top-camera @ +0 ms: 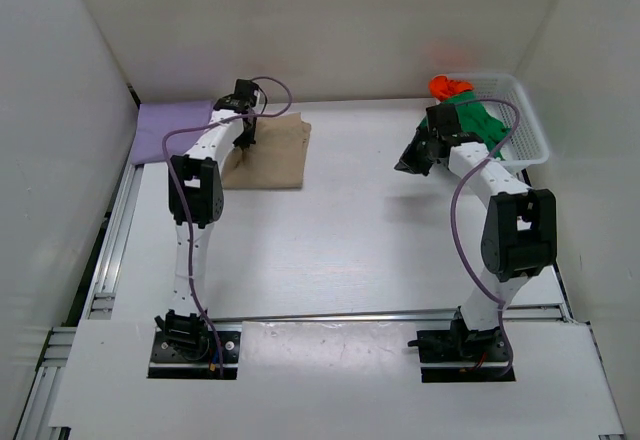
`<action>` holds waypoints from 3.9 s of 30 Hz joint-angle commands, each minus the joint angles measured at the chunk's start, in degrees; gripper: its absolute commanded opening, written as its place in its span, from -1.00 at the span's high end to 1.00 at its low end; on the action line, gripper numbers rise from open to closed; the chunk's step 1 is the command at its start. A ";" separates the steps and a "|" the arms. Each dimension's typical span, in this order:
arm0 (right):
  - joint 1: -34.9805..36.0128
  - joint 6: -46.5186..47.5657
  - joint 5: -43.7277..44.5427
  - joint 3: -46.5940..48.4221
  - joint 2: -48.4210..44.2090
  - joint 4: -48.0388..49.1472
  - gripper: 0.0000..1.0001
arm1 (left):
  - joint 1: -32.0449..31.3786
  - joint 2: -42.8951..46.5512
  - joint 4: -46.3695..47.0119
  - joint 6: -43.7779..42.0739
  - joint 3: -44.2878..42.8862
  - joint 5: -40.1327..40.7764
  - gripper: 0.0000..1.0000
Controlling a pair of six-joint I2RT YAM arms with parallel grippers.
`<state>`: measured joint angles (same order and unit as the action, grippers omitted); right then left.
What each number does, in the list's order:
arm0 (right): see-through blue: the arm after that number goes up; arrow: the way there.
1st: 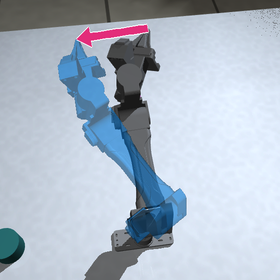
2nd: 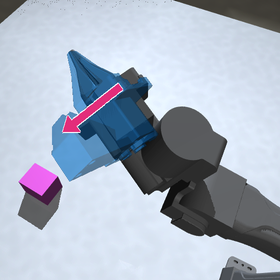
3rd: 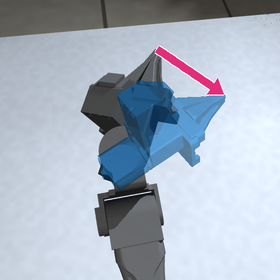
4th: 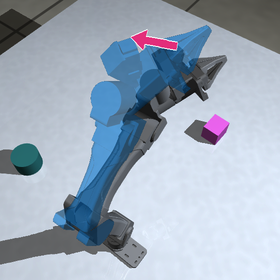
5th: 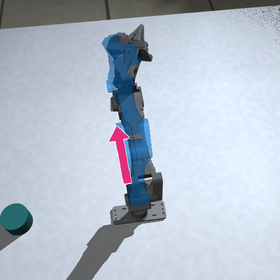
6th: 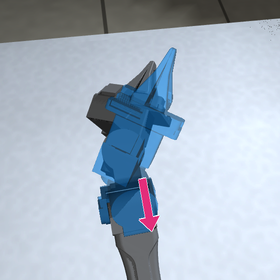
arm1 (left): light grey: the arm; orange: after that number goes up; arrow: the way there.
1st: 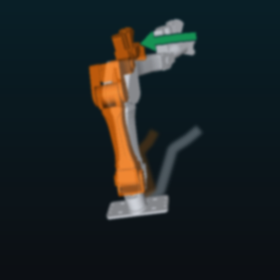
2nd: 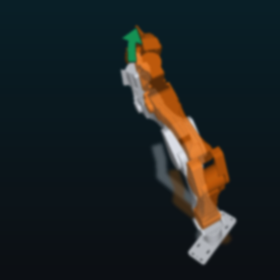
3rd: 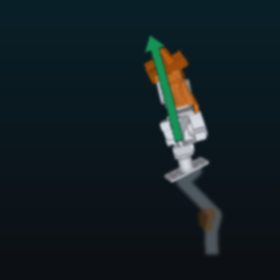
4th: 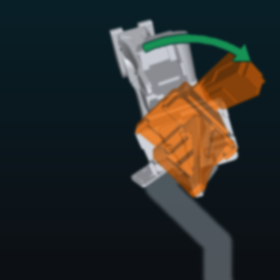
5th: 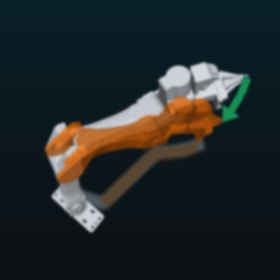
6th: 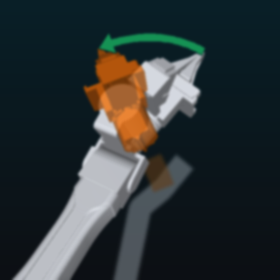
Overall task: Fold and stack the t-shirts
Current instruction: Put the neatly folded tshirt into the corner of the board with the left arm, then grab crumpled tshirt from bin with the right arm
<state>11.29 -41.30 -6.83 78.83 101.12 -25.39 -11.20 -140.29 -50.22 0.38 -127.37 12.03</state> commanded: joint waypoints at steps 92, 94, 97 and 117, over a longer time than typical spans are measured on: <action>-0.13 8.52 2.25 16.43 8.48 -10.82 0.78 | 21.32 2.72 33.87 -0.38 -3.86 32.89 -0.67; -1.61 9.04 2.26 19.07 8.48 -11.52 0.69 | 20.44 5.98 33.87 -0.38 1.14 31.04 -0.70; -4.60 9.57 3.57 26.01 8.48 -13.54 0.26 | 18.06 11.34 33.87 -0.38 6.33 28.58 -0.72; -19.20 -0.19 11.23 45.81 30.37 -2.76 -0.13 | 4.97 36.66 10.50 -0.38 28.75 -1.60 -1.00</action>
<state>-8.43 -40.75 5.93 124.64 134.65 -33.98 -4.64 -108.18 -32.88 -0.10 -101.62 14.44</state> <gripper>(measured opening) 0.574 0.991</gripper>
